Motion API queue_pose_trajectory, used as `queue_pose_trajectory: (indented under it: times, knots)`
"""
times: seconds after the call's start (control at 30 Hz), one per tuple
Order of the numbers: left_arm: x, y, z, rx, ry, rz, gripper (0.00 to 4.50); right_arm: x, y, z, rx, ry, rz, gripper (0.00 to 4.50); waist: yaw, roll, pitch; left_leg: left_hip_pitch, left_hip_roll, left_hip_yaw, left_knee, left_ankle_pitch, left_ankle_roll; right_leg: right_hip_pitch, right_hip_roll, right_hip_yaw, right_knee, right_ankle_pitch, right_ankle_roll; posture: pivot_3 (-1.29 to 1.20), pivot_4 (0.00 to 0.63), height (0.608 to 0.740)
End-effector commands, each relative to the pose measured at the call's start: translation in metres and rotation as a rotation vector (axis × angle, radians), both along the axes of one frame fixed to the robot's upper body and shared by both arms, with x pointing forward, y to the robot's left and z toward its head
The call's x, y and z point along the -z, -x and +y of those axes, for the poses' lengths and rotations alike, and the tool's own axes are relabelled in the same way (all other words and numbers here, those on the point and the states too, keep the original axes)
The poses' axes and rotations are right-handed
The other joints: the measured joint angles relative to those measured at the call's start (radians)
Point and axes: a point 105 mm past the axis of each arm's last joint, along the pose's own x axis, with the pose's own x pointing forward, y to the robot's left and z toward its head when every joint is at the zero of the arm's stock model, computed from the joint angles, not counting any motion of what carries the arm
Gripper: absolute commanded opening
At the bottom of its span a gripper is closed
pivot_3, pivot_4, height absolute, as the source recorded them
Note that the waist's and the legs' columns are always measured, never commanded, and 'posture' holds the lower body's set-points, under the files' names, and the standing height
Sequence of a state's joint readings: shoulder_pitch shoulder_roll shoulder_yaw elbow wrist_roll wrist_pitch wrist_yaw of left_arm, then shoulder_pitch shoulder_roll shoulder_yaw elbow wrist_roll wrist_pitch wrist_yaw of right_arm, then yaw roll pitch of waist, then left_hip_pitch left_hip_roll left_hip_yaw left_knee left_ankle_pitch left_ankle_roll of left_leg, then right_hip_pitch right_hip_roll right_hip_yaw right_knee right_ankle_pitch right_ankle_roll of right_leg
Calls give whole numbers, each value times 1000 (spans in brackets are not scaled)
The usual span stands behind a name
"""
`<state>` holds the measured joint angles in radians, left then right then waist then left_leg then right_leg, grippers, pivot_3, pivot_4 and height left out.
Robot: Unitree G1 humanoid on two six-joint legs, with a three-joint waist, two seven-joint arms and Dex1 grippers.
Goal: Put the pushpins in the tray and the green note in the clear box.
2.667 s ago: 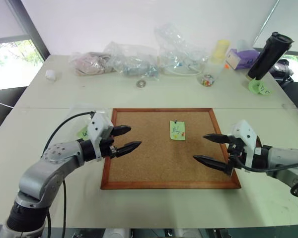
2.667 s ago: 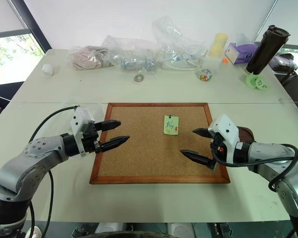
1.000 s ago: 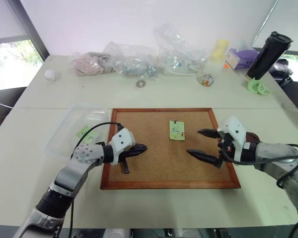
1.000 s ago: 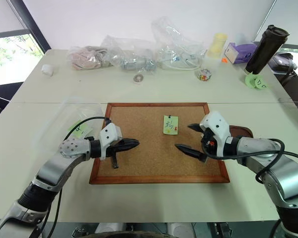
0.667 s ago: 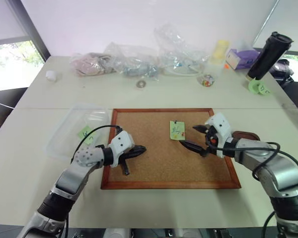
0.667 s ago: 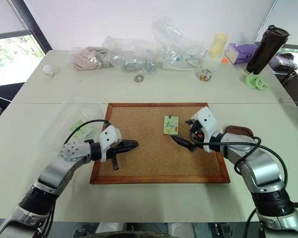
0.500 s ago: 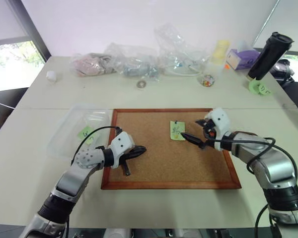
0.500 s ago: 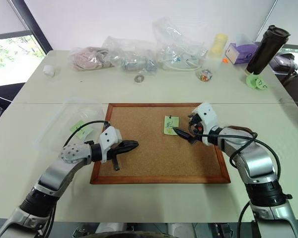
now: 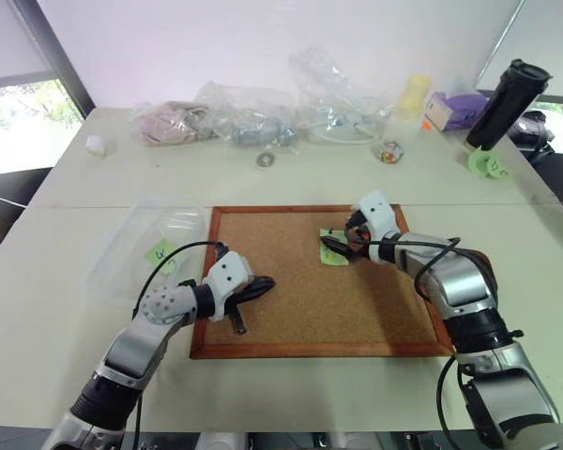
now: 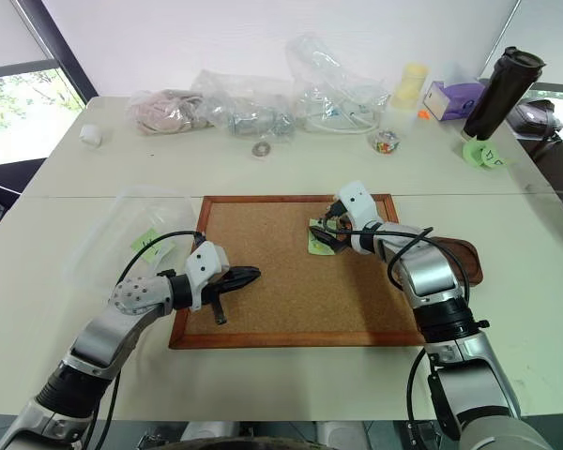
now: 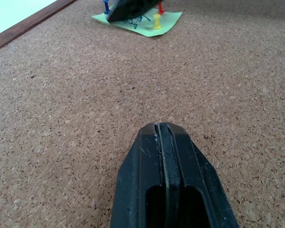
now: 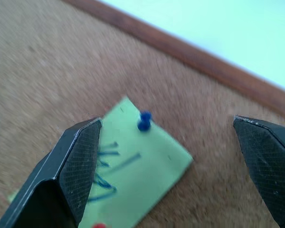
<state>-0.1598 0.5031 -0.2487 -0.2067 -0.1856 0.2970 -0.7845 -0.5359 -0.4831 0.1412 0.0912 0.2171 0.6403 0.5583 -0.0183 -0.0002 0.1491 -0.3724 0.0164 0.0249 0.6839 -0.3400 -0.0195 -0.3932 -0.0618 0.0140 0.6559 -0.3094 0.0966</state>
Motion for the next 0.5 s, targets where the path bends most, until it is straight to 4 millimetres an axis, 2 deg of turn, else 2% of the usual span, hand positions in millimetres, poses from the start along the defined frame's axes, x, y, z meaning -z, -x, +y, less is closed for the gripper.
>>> queue_pose_trajectory:
  times: [0.03,0.13,0.37,0.5]
  knots:
    - [21,8,4,-11,-46,82,32,-10,-2,6,-25,-2,-38,4500,0,0,0,0,0,0,0,0,0,0,0,0,0,0,0,0,150,740]
    - [22,8,5,-15,-46,85,0,-9,-4,8,-24,-3,-38,3626,-2,0,0,0,0,0,0,0,0,0,0,0,0,0,0,0,150,740]
    - [24,7,6,-24,-44,87,0,-5,-3,17,-51,2,-21,29,-2,0,0,0,0,0,0,0,0,0,0,0,1,0,0,0,150,740]
    - [25,8,6,-25,-43,91,0,-8,0,17,-61,-2,-17,29,-2,0,0,1,0,0,0,-1,1,0,0,0,1,0,0,0,150,740]
